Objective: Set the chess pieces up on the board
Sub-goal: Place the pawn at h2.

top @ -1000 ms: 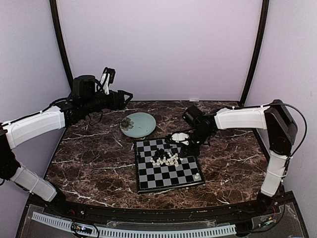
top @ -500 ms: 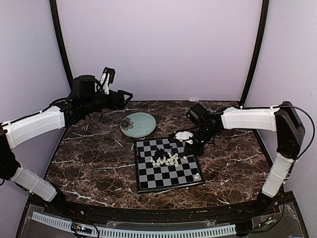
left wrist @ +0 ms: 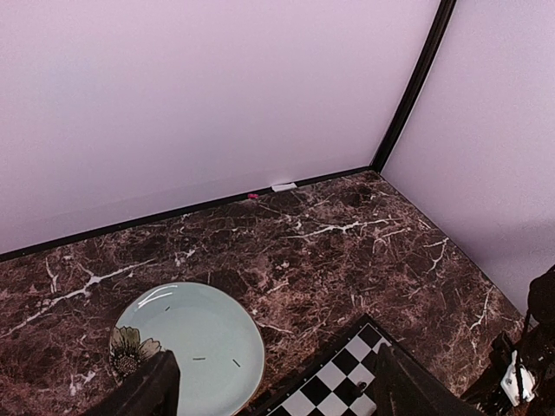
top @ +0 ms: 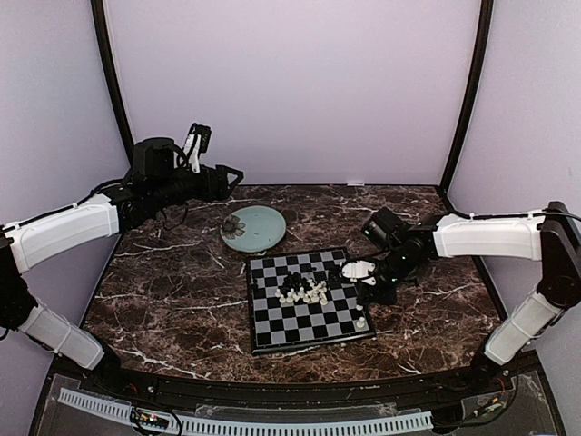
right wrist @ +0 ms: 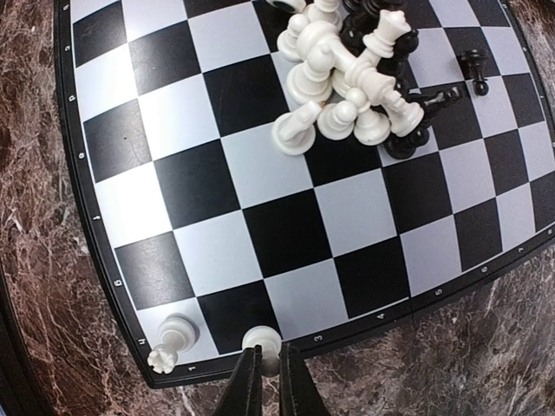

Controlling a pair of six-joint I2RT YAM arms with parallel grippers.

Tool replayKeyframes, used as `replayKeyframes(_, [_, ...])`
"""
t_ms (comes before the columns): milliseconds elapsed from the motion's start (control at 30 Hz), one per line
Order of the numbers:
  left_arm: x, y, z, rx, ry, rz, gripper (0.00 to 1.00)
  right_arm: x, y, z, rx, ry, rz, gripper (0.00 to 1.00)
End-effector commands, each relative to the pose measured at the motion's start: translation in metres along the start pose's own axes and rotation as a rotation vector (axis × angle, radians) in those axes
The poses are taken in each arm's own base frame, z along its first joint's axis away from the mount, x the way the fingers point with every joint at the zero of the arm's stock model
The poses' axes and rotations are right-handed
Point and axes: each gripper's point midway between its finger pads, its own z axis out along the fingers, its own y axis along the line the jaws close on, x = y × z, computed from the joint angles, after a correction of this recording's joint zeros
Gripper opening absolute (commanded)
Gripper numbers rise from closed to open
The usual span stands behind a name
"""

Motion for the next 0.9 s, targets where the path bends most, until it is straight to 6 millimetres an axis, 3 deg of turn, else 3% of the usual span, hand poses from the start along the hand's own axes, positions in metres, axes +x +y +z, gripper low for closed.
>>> replayKeyframes(0, [-0.013,-0.005,-0.010,0.008,-0.034,0.007,0.79,-0.006,0.006,0.003,0.007,-0.014,-0.046,0.09])
replayKeyframes(867, [-0.014,-0.004,-0.011,0.007,-0.036,0.007,0.79,0.001,0.015,0.021,-0.015,0.035,-0.064,0.13])
